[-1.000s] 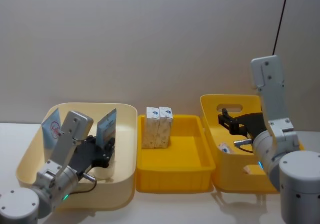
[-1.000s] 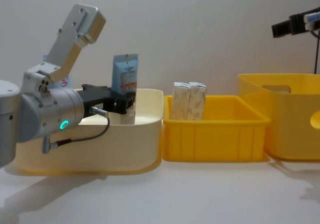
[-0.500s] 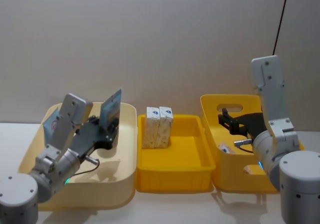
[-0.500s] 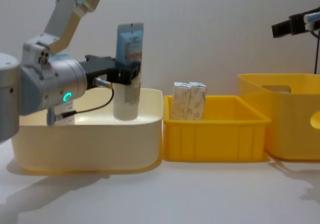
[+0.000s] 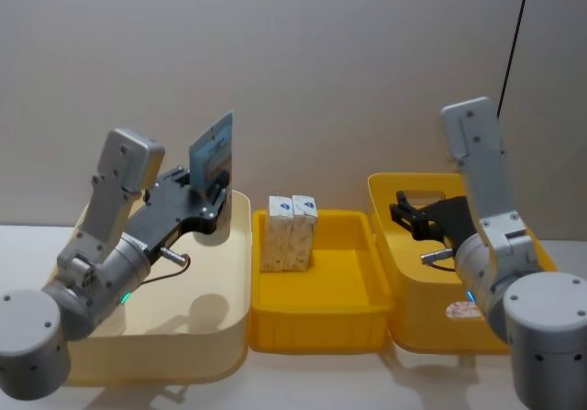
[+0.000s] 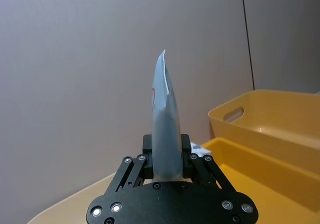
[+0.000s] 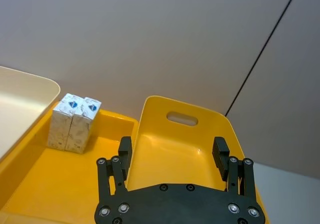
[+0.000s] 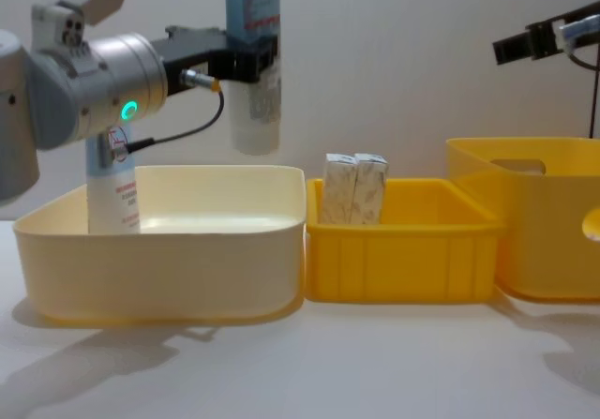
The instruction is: Bimanual collaborative sorting of washing and personal care products
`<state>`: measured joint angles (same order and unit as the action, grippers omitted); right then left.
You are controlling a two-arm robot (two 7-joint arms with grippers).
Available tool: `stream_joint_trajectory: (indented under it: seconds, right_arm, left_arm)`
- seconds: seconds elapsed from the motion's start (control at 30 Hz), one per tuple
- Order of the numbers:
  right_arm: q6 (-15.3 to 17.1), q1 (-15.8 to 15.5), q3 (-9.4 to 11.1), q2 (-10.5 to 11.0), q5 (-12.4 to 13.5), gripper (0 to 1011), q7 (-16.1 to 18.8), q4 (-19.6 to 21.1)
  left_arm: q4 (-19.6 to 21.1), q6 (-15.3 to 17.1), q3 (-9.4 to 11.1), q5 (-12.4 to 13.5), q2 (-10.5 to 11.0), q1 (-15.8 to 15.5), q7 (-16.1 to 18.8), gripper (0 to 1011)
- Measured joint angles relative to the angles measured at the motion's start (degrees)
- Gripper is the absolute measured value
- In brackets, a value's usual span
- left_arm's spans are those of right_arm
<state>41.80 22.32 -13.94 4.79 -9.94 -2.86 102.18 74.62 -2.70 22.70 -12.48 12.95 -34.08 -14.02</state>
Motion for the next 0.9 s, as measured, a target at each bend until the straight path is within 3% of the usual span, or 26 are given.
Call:
stream_joint_trajectory:
  seconds: [0.4,0.9]
  right_arm:
    - [-5.1,1.5,-3.0,3.6,-0.3,1001,5.6,-1.3]
    - [-11.4,3.2,-5.7,7.3,2.2,1001,15.4,-2.6]
  left_arm:
    - [2.9,-1.0,-1.0,-2.0,-0.6,0.1,-2.6,301]
    - [3.5,-1.7,-1.6,-2.8,-1.2,0.4,-4.9,302]
